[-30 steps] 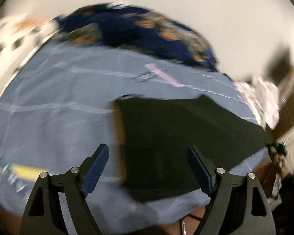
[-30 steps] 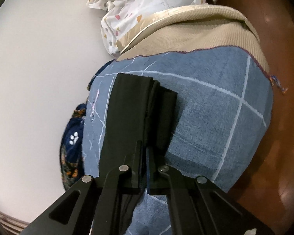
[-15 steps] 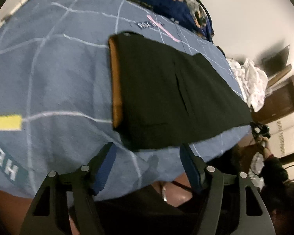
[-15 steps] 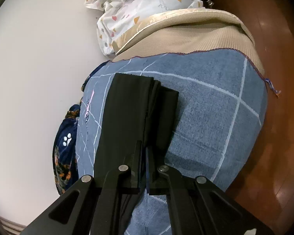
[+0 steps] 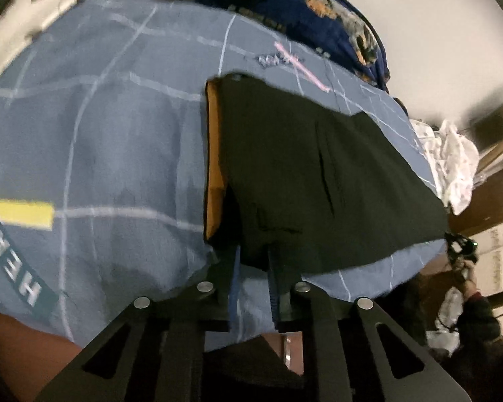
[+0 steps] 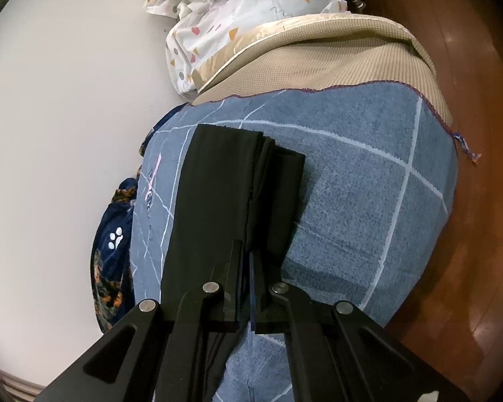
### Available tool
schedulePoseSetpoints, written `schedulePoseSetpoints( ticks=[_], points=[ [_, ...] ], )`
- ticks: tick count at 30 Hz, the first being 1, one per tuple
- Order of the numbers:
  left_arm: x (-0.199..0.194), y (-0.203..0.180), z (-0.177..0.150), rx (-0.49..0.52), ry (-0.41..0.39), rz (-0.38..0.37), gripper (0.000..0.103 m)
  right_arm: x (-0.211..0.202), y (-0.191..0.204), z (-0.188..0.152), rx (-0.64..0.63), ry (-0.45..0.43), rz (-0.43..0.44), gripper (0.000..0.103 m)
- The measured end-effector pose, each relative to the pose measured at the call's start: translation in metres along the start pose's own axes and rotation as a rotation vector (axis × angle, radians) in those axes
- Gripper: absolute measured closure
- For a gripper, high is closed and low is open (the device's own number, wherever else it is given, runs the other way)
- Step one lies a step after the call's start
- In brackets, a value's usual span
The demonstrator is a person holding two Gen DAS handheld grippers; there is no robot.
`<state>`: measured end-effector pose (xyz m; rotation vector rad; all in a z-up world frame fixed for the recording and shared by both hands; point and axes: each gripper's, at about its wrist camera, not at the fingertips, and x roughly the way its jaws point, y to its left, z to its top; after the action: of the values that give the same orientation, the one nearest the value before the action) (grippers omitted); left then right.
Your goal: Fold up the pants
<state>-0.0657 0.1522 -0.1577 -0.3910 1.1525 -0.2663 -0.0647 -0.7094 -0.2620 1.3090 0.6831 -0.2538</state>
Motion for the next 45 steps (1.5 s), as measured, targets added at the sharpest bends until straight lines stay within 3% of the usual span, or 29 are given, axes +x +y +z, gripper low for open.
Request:
schedulePoseSetpoints(
  ticks=[7, 11, 12, 16, 23, 37, 40, 41, 43, 45],
  points=[
    [-0.009, -0.01, 0.039, 0.069, -0.067, 0.07, 0.092, 0.0, -0.017, -0.009, 0.086, -0.01, 0.109, 0.103],
    [0.009, 0.007, 0.014, 0.039, 0.009, 0.113, 0.092, -0.002, -0.014, -0.011, 0.054, -0.001, 0.106, 0.103],
    [0.016, 0.015, 0.006, 0.007, 0.017, 0.092, 0.092, -0.002, -0.014, -0.011, 0.055, -0.001, 0.107, 0.103],
    [0.012, 0.018, 0.005, -0.024, -0.015, 0.074, 0.092, 0.0, -0.013, -0.011, 0.058, 0.002, 0.107, 0.103],
    [0.01, 0.028, 0.008, -0.072, 0.005, 0.024, 0.09, 0.002, -0.015, -0.011, 0.06, -0.001, 0.116, 0.103],
    [0.018, 0.004, 0.006, 0.018, -0.034, 0.171, 0.09, 0.002, -0.018, -0.013, 0.061, 0.005, 0.128, 0.103],
    [0.017, 0.004, 0.006, 0.029, -0.03, 0.199, 0.083, 0.001, -0.018, -0.013, 0.065, 0.011, 0.127, 0.103],
    [0.018, 0.004, 0.006, 0.033, -0.03, 0.214, 0.073, 0.001, -0.018, -0.012, 0.061, 0.014, 0.125, 0.103],
    [0.018, 0.009, 0.007, 0.026, -0.03, 0.24, 0.063, 0.001, -0.015, -0.01, 0.051, 0.021, 0.116, 0.103],
    [0.017, 0.016, 0.008, -0.007, -0.021, 0.211, 0.062, 0.001, -0.013, -0.009, 0.044, 0.025, 0.109, 0.103]
  ],
)
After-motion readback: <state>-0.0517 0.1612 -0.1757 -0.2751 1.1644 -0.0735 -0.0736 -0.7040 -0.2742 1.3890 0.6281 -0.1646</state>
